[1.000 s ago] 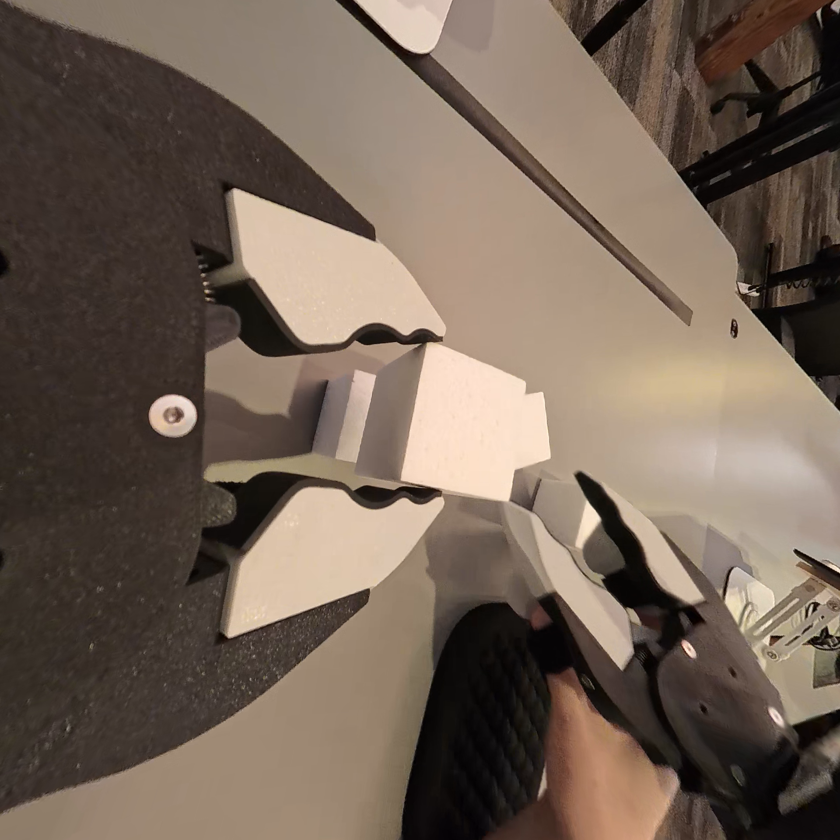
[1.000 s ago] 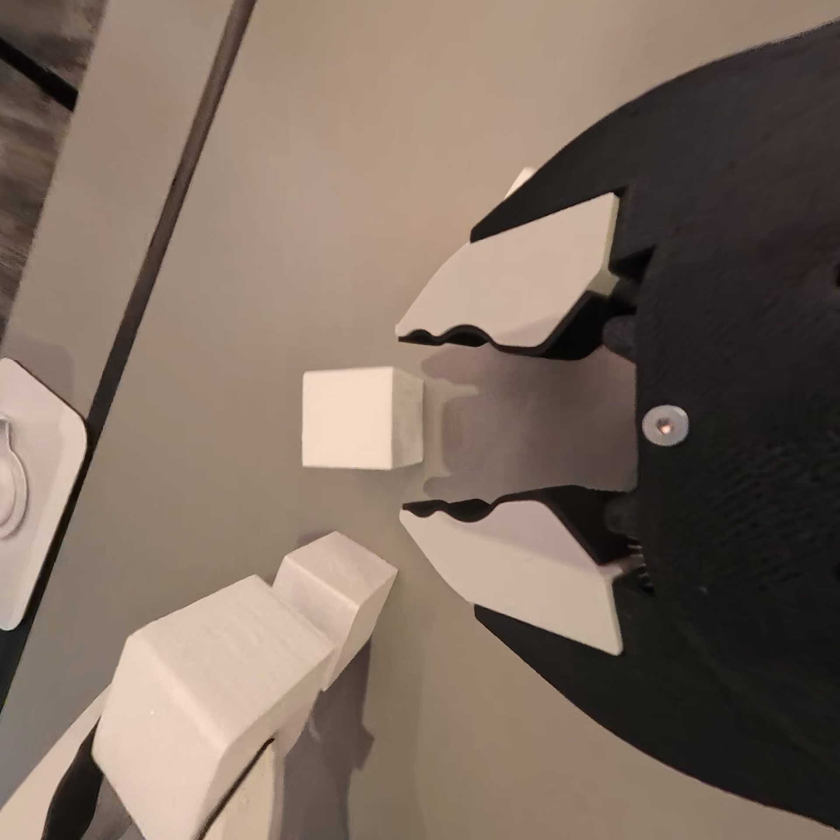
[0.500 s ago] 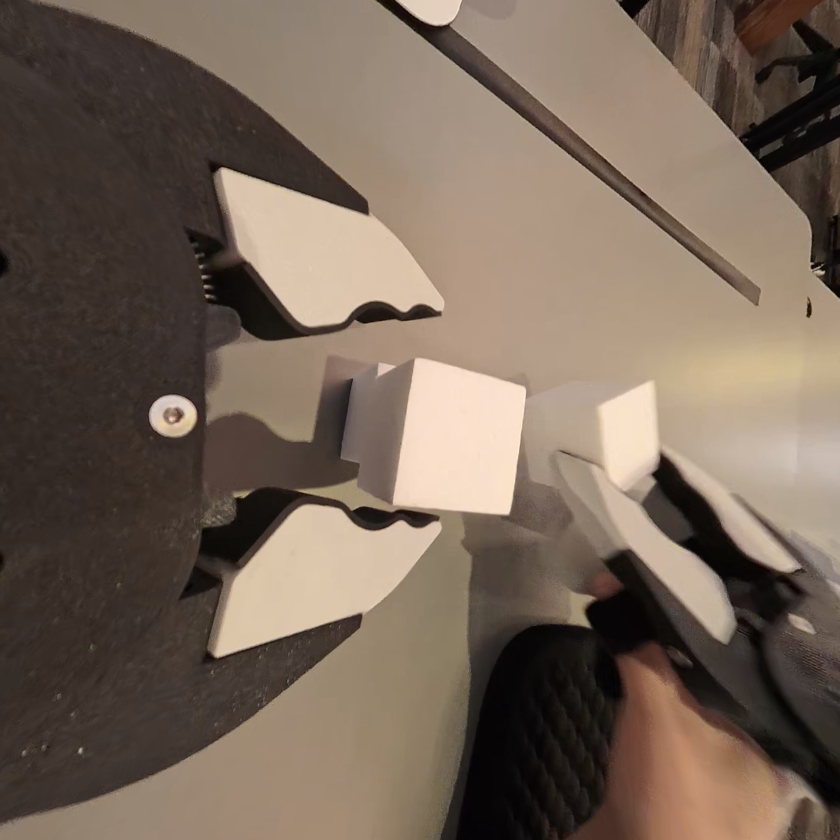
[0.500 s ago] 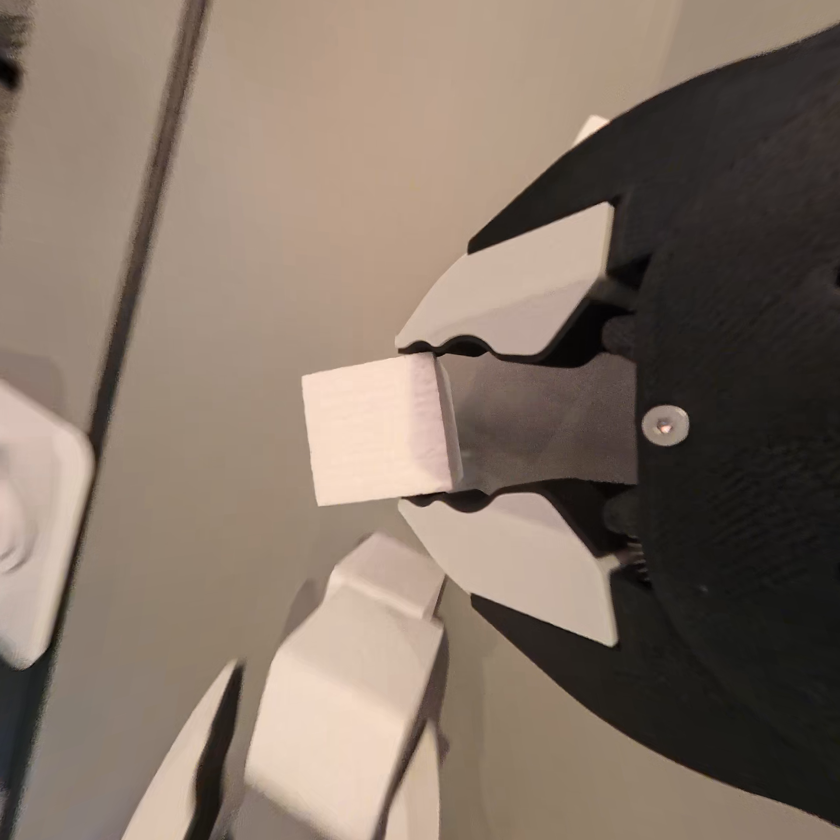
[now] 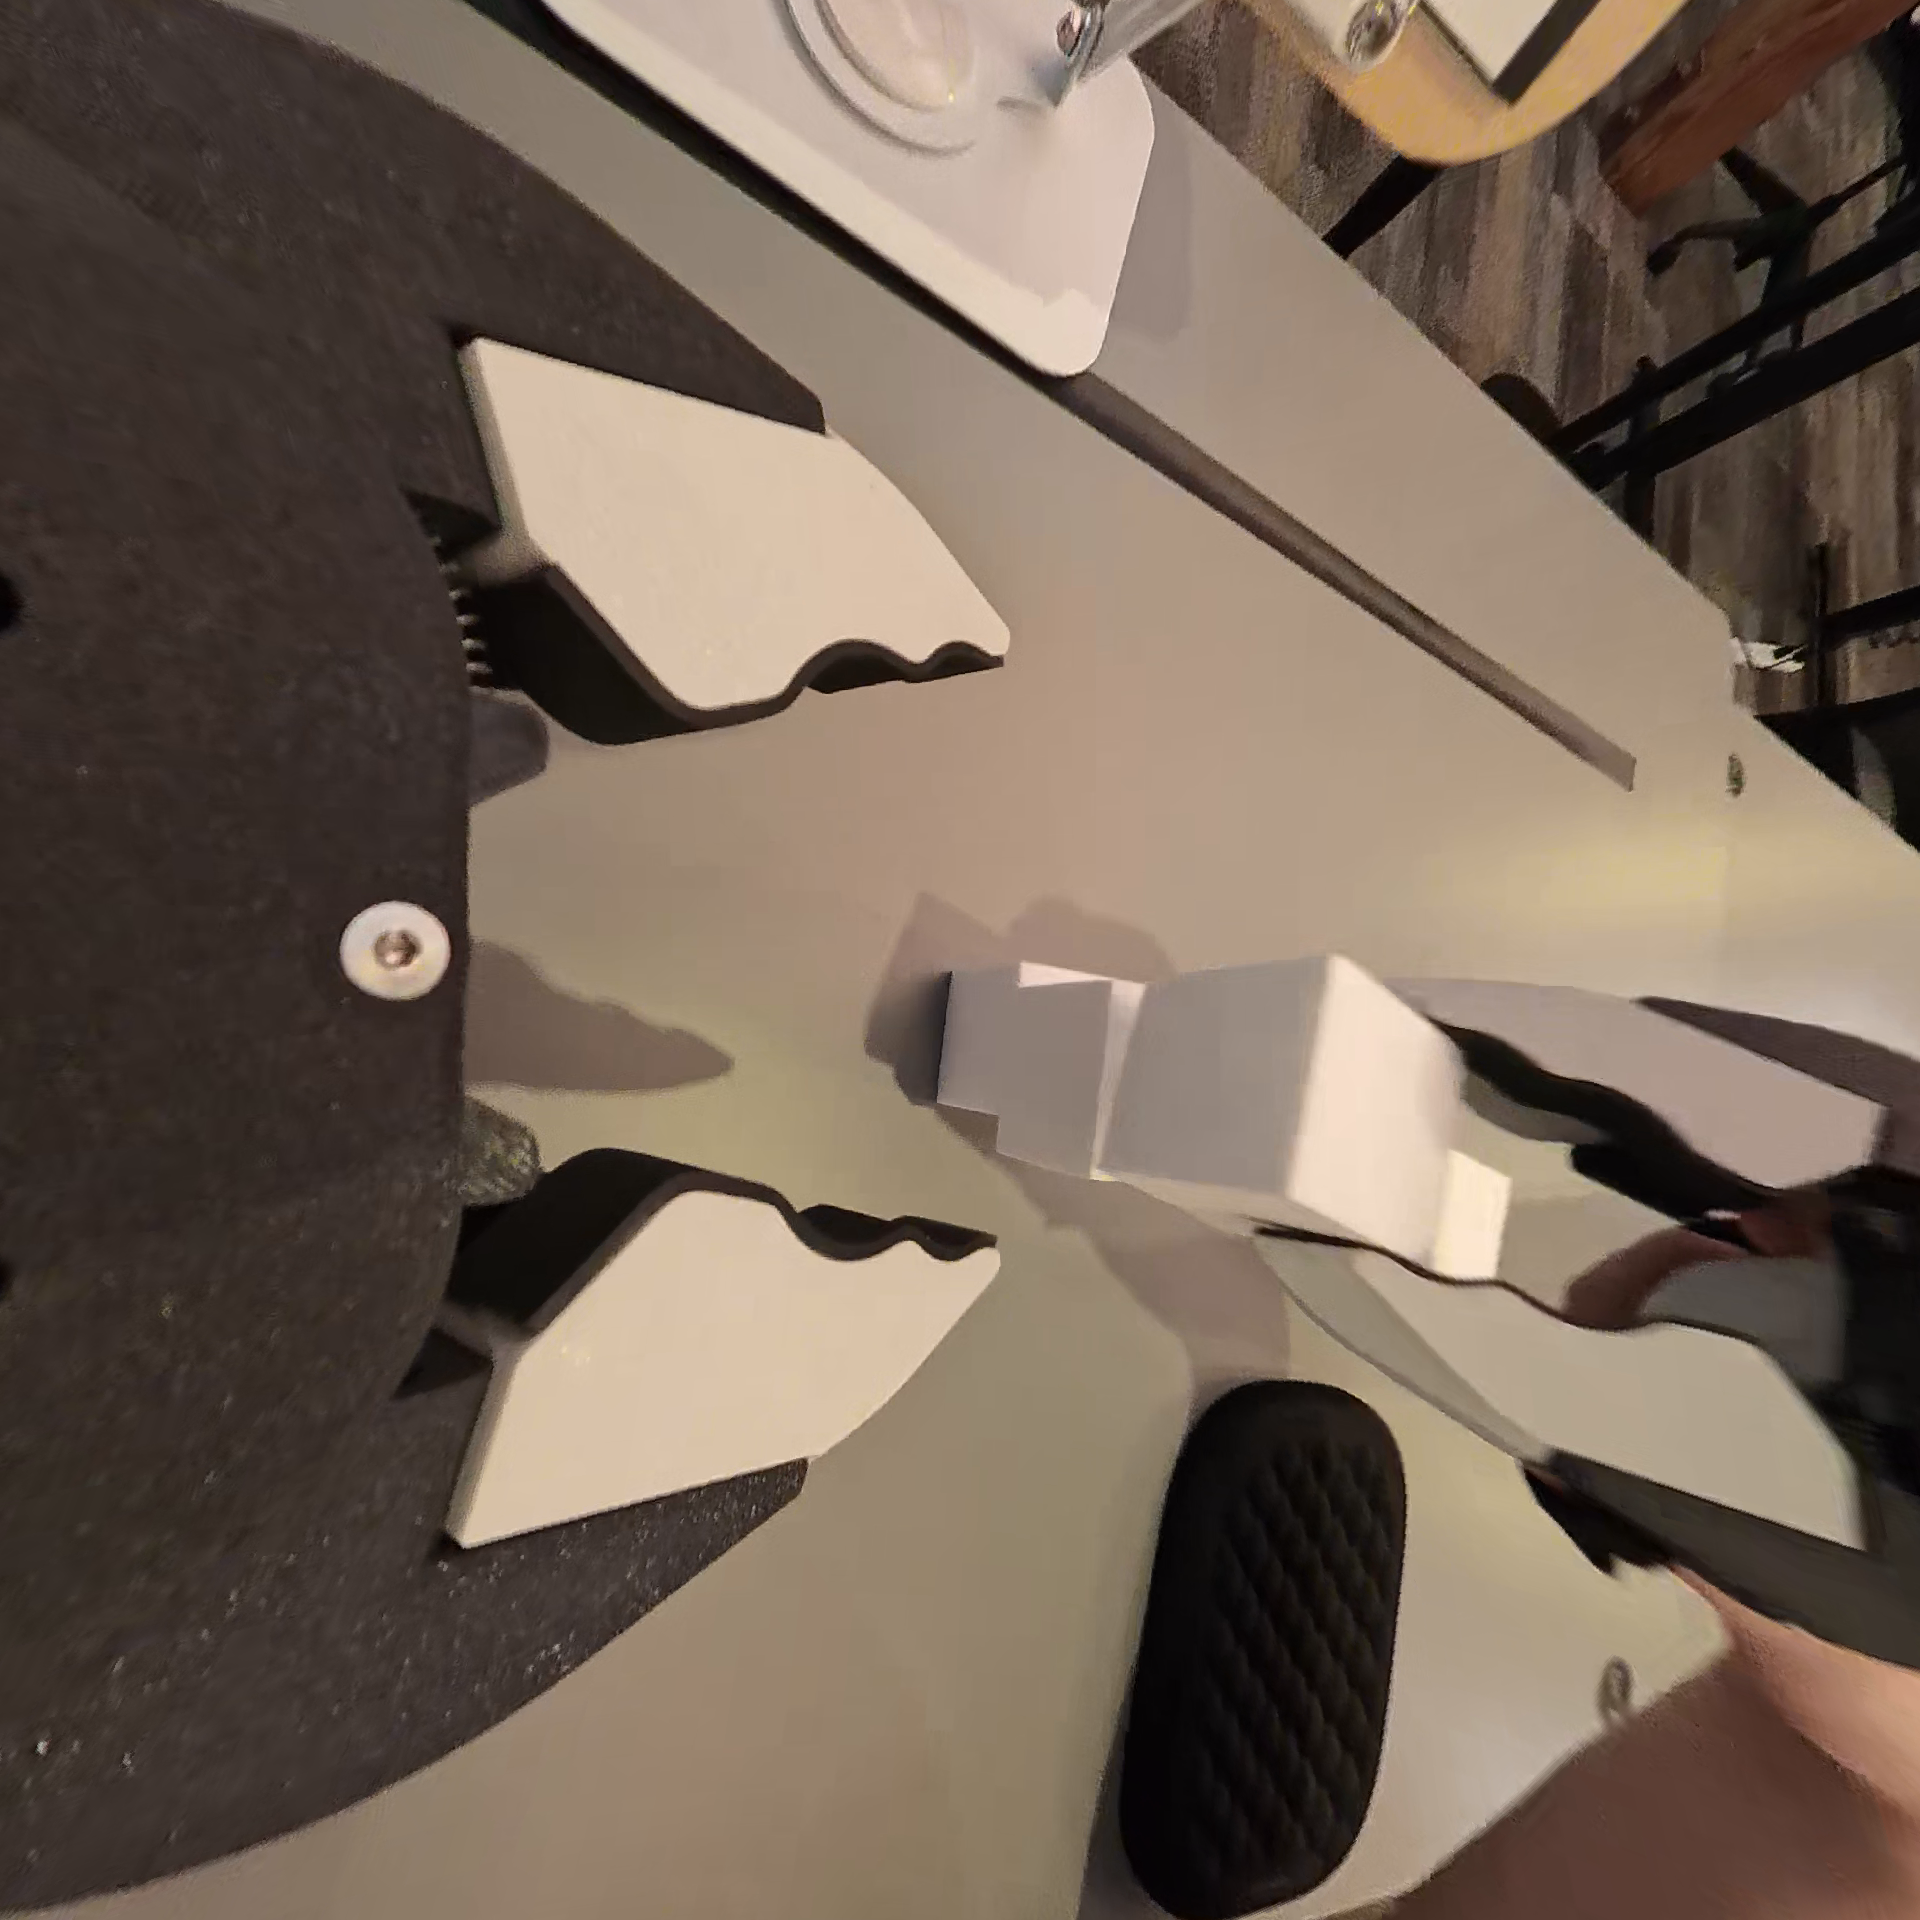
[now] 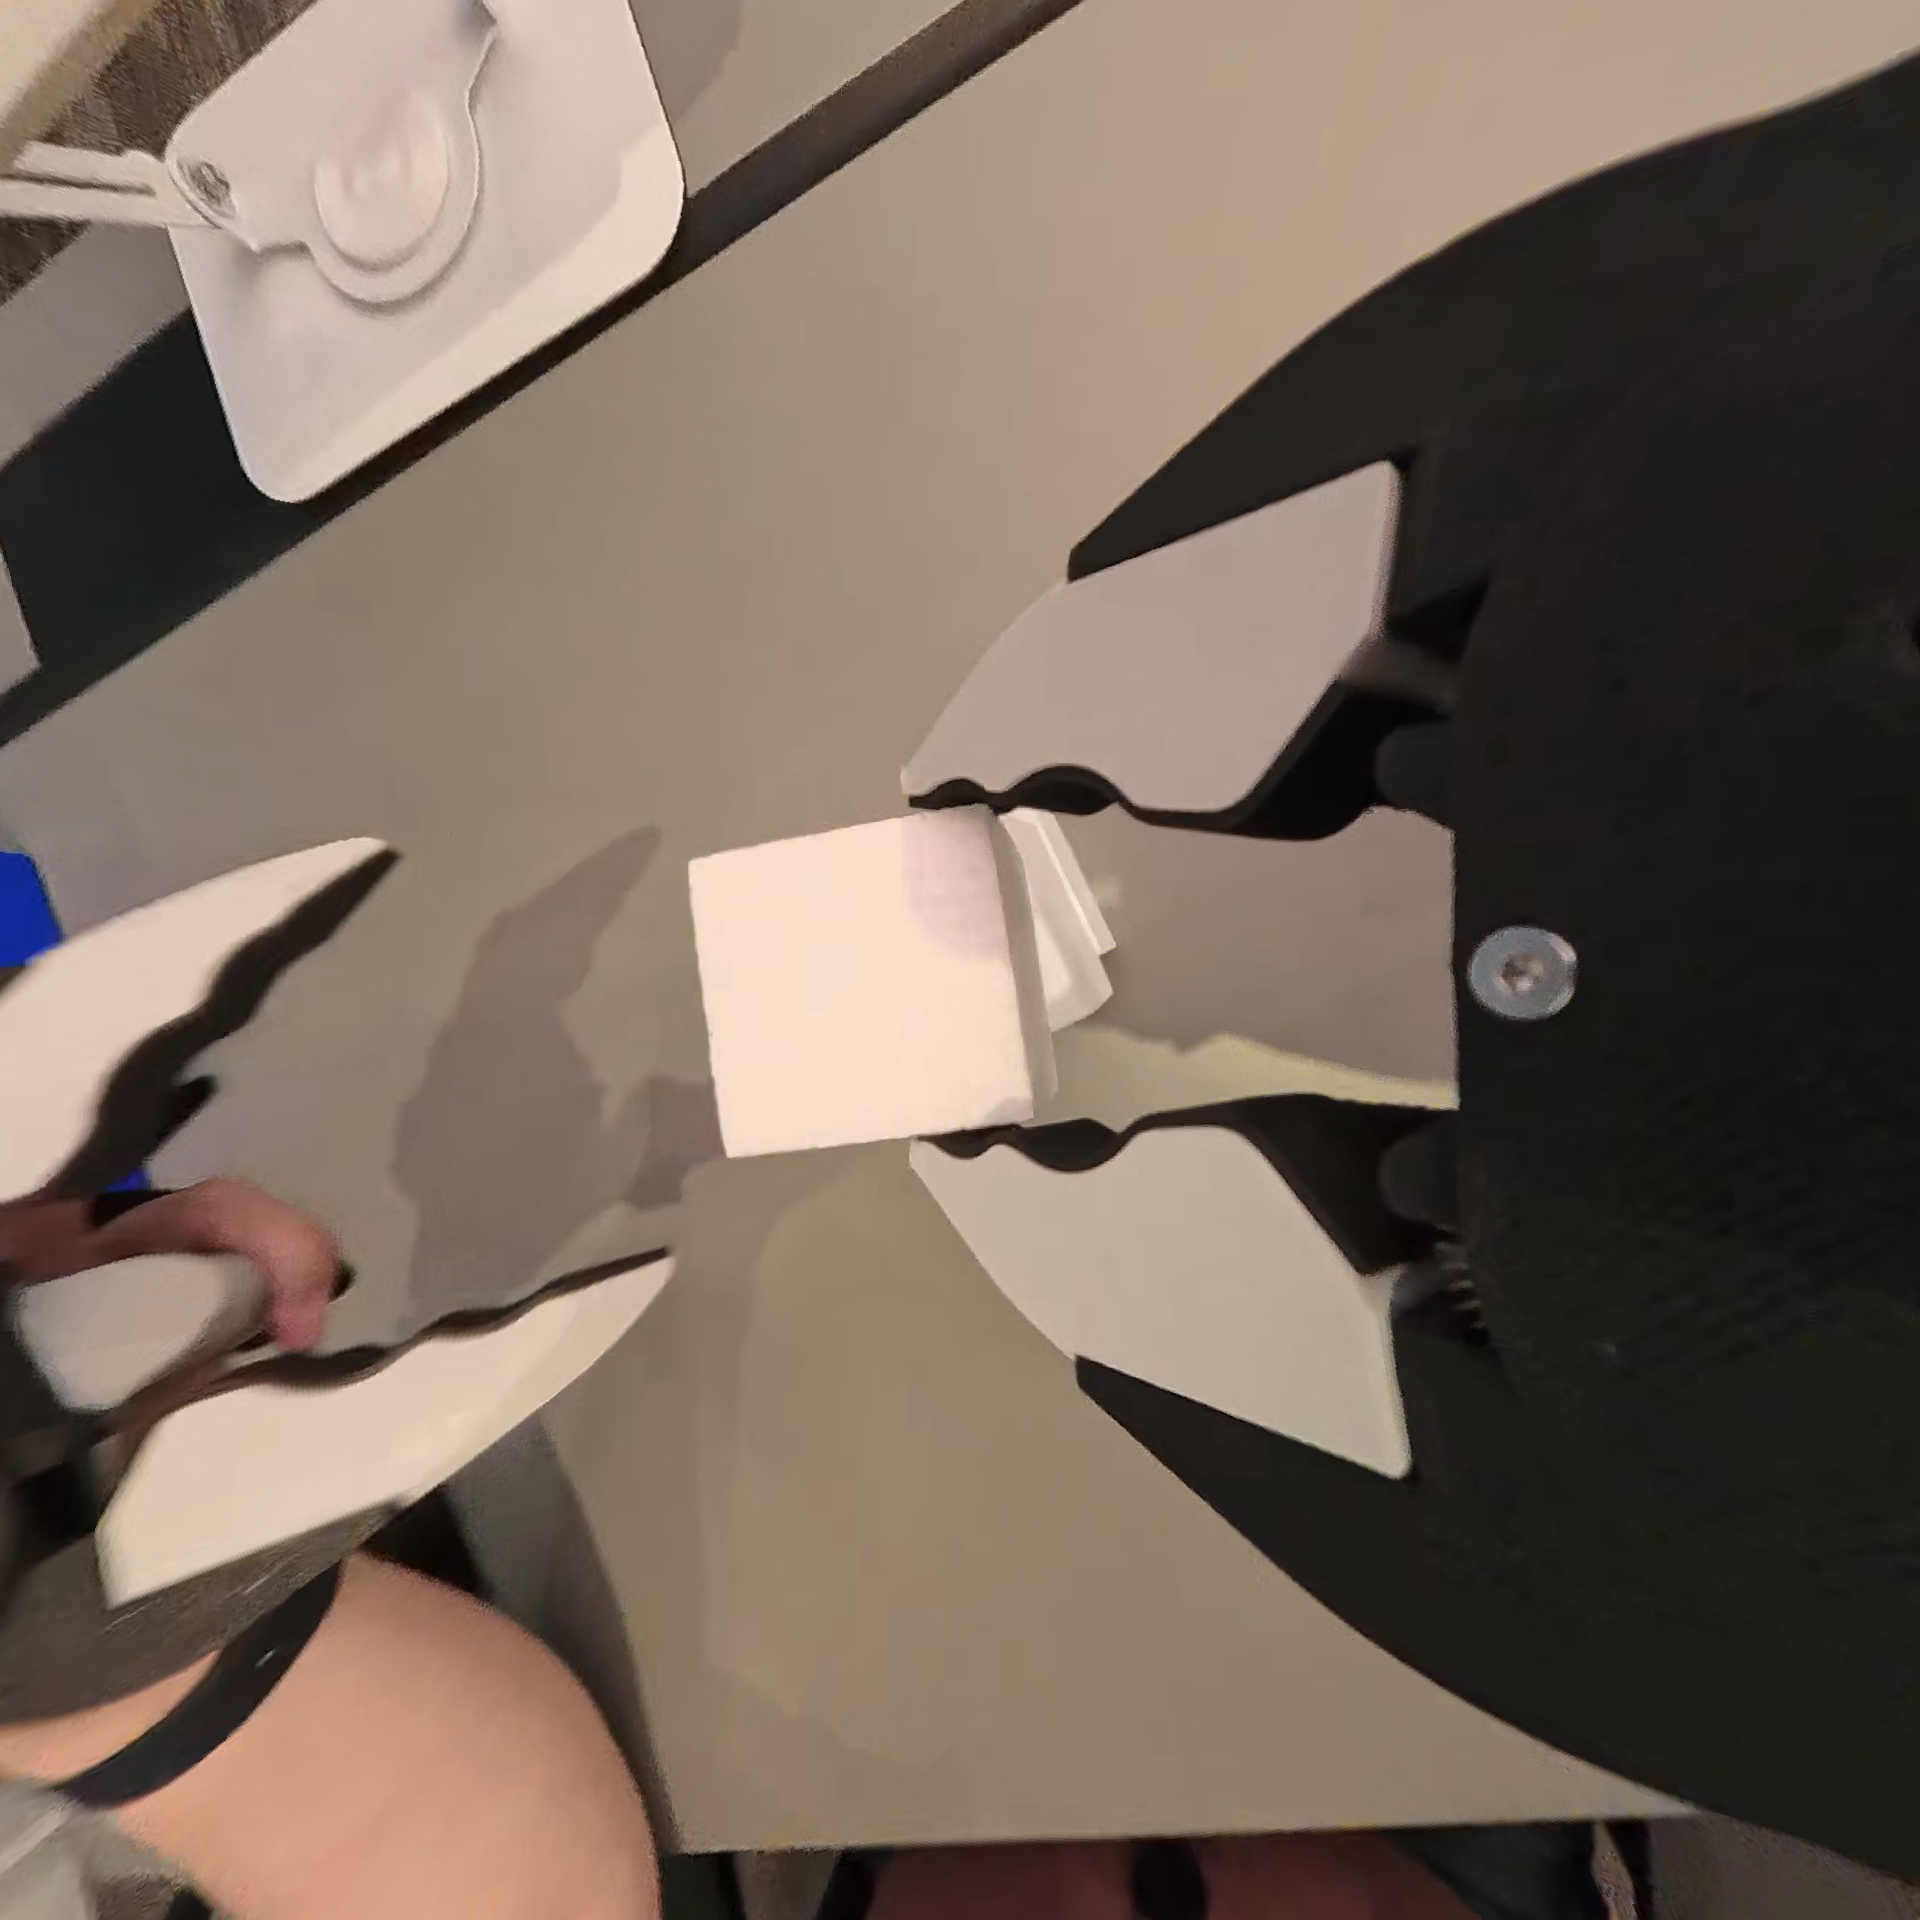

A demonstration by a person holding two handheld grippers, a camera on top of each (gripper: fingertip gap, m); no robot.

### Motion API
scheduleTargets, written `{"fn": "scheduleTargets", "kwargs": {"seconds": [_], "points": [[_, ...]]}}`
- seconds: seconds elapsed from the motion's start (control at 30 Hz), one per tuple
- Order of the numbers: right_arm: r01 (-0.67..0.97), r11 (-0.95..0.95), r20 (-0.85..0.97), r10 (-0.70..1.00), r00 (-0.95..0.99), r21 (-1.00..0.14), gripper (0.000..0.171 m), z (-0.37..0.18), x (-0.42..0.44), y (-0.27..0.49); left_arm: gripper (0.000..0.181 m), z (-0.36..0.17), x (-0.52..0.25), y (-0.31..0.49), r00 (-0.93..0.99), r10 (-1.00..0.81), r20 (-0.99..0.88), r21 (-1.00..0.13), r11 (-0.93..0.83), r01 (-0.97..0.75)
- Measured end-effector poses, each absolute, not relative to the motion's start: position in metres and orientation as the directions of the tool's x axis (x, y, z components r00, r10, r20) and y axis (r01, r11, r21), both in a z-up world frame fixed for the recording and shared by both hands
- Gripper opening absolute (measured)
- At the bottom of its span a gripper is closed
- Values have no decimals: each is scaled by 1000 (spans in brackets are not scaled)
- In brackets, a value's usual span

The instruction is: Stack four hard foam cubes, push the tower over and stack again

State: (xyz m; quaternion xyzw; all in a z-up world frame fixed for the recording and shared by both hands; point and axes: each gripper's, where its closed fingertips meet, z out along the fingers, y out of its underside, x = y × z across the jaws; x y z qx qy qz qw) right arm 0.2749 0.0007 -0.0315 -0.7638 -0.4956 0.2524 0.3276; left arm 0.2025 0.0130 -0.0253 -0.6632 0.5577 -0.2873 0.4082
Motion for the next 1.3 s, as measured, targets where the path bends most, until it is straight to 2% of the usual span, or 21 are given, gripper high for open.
{"fn": "scheduleTargets", "kwargs": {"seconds": [0.13, 0.17, 0.2, 0.3, 0.4, 0.53, 0.63, 0.77, 0.87, 0.9, 0.97, 1.07, 1.17, 1.3], "points": [[605, -258, -12, 925, 380, -753, 62, -38, 272, 4, 97, -15, 200, 9, 202, -977, -70, -877, -36, -480], [599, -244, 18, 917, 397, -762, 73, -35, 274, 5, 97, -14, 202, 7, 194, -979, -68, -879, -33, -476], [582, -232, 44, 906, 420, -779, 81, -29, 277, 6, 97, -12, 203, 4, 184, -981, -67, -881, -28, -472], [440, -216, 65, 838, 541, -872, 82, -6, 304, 6, 97, -8, 206, -1, 174, -980, -91, -880, -3, -475], [298, -231, 79, 654, 752, -926, 82, -6, 360, 10, 97, -13, 213, 1, 191, -974, -120, -878, 14, -478], [182, -307, 83, 311, 947, -934, 82, -40, 436, -3, 99, -44, 231, -1, 141, -983, -118, -841, 23, -540], [58, -400, 12, 116, 993, -915, 85, -73, 461, -14, 98, -48, 236, -1, 146, -986, -78, -846, -12, -534], [-9, -534, 57, -107, 993, -846, 85, -111, 484, -24, 98, -43, 229, 1, 163, -984, -75, -853, -21, -522], [-33, -594, 67, -146, 987, -804, 80, -126, 490, -25, 97, -36, 223, 3, 176, -982, -74, -862, -25, -507], [-44, -625, 53, -136, 989, -779, 76, -133, 490, -26, 97, -35, 221, 4, 180, -981, -71, -865, -29, -502], [-72, -638, -14, -95, 995, -767, 56, -137, 484, -25, 97, -31, 219, 5, 181, -981, -70, -870, -29, -492], [-88, -588, -88, -30, 996, -804, 56, -121, 475, -20, 97, -27, 215, 6, 181, -982, -60, -878, -35, -477], [-32, -440, -164, 265, 950, -897, 56, -65, 427, -7, 97, -25, 208, 10, 196, -979, -65, -879, -37, -476], [67, -254, -150, 742, 654, -965, 56, 34, 333, -15, 95, -21, 203, 11, 196, -979, -57, -886, -41, -462]]}}
